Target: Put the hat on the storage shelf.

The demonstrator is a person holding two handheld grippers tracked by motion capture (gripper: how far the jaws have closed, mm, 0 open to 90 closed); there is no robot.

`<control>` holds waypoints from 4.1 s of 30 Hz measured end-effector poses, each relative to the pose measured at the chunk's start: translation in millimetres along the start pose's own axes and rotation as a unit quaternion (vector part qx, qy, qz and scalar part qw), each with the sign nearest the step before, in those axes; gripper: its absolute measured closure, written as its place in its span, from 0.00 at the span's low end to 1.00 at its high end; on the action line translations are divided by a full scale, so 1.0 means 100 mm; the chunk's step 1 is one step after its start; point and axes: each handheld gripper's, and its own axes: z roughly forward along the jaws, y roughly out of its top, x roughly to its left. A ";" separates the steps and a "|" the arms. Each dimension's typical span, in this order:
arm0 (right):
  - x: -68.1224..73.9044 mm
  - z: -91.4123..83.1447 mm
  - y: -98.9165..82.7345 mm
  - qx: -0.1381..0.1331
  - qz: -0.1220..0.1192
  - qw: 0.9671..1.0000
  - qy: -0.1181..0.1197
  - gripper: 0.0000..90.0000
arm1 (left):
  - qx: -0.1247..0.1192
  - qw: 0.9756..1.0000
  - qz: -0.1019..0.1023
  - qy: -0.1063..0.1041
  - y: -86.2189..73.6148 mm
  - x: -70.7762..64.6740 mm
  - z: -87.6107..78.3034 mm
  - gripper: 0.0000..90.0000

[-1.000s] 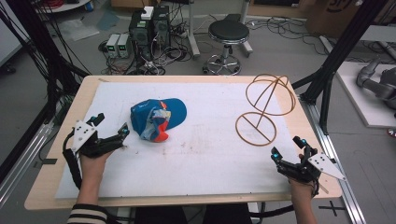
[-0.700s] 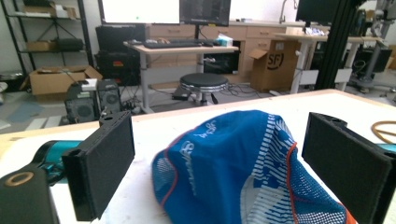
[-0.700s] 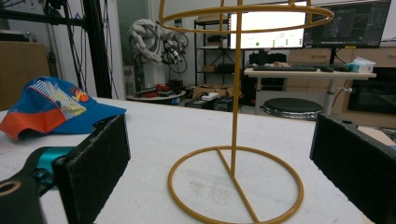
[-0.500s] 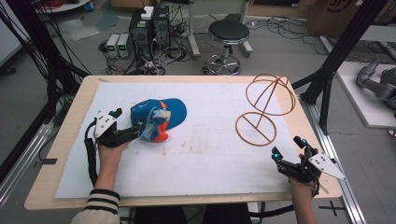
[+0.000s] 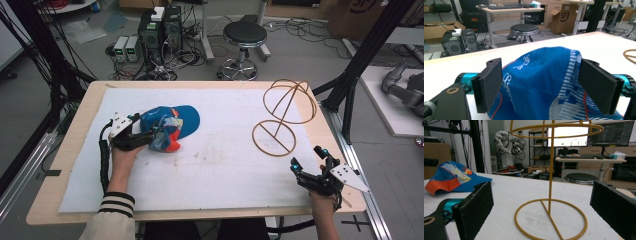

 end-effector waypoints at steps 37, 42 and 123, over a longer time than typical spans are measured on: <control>0.05 0.03 -0.01 0.008 -0.009 1.000 0.002 0.05 | 0.058 0.998 0.026 0.019 -0.12 -0.03 0.18 0.98; 0.05 0.03 0.00 0.006 -0.009 1.000 0.002 0.05 | 0.022 1.000 0.000 0.012 -0.06 -0.04 0.13 0.98; -0.01 -0.02 0.03 -0.012 0.002 1.000 0.006 0.05 | -0.217 0.970 -0.044 -0.103 2.38 -1.86 0.62 0.98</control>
